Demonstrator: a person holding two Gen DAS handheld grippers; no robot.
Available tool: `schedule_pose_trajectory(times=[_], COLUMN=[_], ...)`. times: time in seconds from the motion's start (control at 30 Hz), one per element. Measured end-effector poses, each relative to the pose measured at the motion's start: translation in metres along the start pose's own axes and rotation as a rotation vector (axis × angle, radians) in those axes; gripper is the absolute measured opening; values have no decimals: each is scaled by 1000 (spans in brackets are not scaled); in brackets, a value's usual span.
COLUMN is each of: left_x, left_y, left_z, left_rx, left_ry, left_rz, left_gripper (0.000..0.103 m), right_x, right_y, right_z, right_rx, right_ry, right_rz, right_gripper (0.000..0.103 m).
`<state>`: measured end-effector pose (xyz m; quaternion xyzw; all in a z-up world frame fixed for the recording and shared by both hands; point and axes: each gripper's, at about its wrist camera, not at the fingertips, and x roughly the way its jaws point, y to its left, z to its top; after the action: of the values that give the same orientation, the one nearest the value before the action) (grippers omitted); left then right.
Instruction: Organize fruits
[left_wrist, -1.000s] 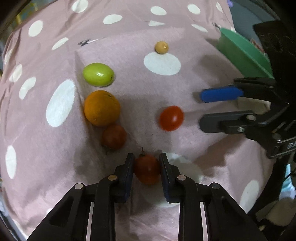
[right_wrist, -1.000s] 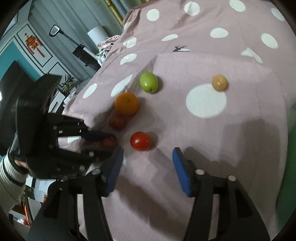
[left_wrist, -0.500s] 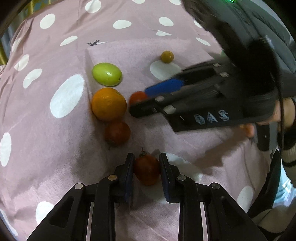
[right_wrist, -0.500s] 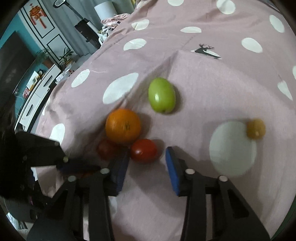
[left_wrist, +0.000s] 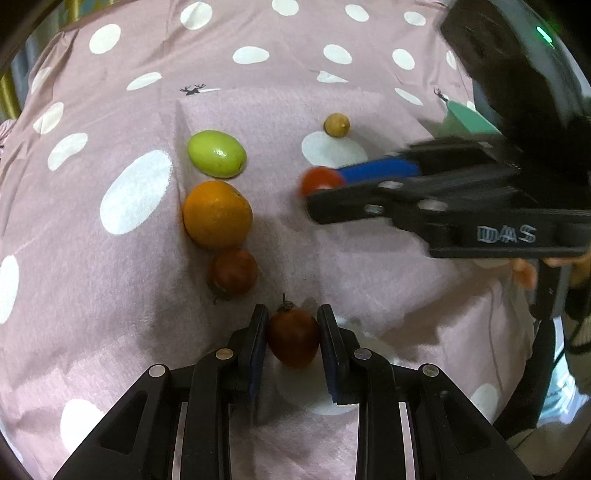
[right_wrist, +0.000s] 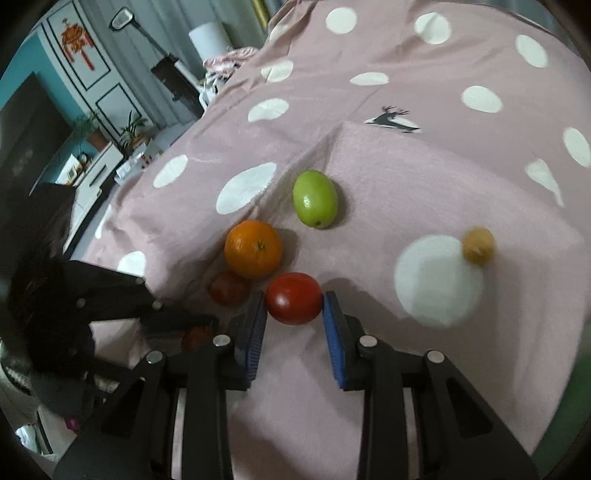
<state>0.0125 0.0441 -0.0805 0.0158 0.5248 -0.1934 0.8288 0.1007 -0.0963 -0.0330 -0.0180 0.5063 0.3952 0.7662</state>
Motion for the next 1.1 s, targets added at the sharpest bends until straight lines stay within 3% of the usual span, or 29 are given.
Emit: schedule_pose_trajectory(times=[0.47, 1.1], left_x=[-26, -60], left_y=[-21, -52], left_z=[3, 16], left_rx=[-58, -55], left_ry=[-102, -188], left_rz=[-3, 12], left_gripper=[28, 28], right_x=[-67, -116], right_y=[-3, -7], right_z=[-69, -93], right_rx=[122, 161], right_ry=[-88, -194], right_rz=[17, 9], right_gripper=[31, 32])
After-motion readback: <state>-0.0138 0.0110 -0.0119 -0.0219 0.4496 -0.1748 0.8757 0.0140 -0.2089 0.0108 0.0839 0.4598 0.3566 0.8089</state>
